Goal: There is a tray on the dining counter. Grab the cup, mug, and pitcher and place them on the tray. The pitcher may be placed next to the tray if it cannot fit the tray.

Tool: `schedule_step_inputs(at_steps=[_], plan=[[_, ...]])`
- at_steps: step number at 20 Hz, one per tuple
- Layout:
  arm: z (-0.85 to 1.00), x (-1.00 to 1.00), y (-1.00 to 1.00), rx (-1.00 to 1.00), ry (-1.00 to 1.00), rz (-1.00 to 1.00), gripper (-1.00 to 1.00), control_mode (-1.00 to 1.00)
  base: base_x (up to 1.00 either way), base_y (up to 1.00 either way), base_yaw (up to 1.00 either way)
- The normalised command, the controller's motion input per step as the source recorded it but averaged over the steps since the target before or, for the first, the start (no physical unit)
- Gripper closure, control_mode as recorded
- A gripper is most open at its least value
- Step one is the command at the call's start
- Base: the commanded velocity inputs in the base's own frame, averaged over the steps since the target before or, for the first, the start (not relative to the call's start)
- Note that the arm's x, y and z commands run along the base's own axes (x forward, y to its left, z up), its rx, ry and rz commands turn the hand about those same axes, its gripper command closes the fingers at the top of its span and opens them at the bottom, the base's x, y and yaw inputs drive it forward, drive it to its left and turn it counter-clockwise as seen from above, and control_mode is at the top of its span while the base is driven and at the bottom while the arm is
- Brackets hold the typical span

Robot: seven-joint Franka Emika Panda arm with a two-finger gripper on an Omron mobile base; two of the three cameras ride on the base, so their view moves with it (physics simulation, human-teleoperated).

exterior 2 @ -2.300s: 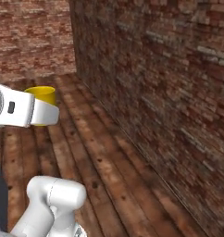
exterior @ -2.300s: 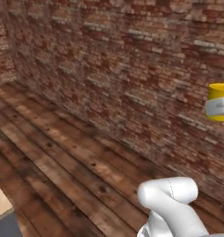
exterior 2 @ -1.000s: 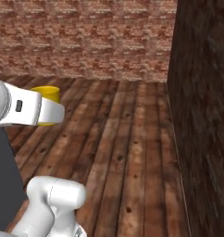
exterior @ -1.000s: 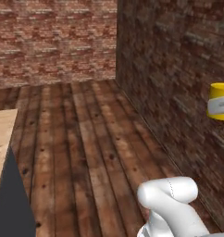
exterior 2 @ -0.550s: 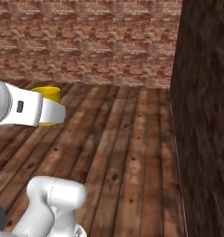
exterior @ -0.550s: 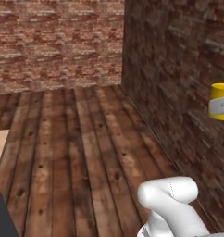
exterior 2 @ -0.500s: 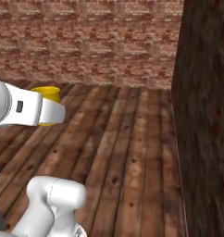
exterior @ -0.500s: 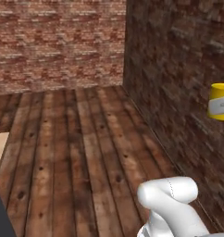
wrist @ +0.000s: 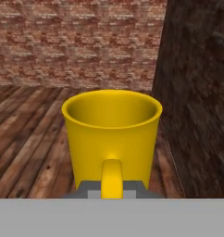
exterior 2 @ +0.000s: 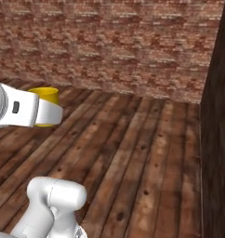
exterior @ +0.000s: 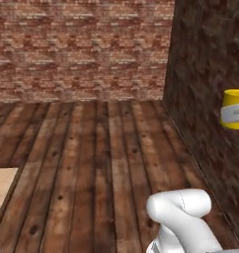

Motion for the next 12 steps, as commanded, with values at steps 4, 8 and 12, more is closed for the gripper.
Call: schedule_step_inputs(at_steps=[4,8,12], plan=[[0.00,0.00,0.00,0.00,0.00,0.00,1.00,1.00,1.00,-0.51,0.43],[0.00,0.00,0.00,0.00,0.00,0.00,1.00,1.00,1.00,-0.49,0.42],[0.00,0.00,0.00,0.00,0.00,0.00,1.00,1.00,0.98,-0.45,0.41]])
